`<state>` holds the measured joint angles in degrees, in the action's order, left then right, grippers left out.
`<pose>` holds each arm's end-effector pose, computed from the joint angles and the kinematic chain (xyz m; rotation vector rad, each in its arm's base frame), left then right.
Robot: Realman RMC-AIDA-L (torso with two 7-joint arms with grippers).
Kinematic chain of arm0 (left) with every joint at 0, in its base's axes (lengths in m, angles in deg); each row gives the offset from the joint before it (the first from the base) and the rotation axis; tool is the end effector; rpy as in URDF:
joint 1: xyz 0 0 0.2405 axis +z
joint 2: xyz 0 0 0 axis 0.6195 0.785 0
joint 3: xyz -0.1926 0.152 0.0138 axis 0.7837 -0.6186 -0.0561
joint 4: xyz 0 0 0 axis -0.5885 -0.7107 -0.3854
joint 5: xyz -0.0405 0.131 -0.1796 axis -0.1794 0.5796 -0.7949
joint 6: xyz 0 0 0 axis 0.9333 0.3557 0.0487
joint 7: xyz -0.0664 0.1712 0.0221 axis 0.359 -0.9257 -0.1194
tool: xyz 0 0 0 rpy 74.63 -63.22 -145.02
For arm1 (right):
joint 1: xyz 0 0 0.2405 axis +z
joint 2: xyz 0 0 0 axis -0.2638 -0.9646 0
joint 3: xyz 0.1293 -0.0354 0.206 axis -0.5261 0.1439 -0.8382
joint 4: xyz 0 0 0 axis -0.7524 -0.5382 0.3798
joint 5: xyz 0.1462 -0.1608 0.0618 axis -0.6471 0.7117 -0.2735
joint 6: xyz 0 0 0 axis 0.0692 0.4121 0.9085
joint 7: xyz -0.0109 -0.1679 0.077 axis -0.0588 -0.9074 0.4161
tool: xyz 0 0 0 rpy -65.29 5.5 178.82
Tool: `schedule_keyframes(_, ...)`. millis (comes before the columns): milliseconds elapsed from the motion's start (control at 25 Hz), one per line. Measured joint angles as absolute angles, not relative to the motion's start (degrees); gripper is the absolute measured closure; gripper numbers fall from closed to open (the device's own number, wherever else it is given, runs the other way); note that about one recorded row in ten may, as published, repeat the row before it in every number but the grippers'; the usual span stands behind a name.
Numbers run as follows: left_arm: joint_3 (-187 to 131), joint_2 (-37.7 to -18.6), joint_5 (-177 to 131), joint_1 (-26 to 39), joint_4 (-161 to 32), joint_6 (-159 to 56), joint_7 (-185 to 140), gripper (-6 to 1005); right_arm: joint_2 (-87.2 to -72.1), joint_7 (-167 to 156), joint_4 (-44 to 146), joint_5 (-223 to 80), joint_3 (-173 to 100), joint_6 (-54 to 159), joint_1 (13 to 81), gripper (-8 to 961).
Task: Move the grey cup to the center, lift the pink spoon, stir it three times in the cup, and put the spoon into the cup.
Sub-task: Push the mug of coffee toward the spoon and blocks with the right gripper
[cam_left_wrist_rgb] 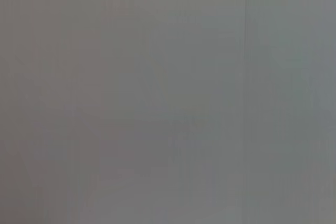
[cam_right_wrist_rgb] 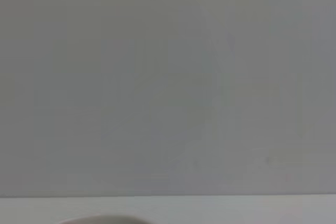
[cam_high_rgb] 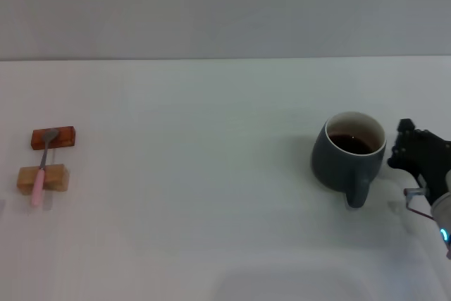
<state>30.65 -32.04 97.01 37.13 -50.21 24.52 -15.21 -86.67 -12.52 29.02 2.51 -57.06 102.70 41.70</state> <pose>-0.3993 0.2293 0.0255 -1.2838 -0.5745 -0.6452 0.3234 0.3576 -0.0863 -1.6591 0.7184 0.5520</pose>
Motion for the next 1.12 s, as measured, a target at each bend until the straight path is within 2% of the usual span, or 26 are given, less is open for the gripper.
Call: schedule_keyframes(1120,30.6,-32.05,97.0,37.5,-50.2,24.5,-15.3,150,-86.75,-12.5,21.5,15.5,-57.0,97.1,44.4,954)
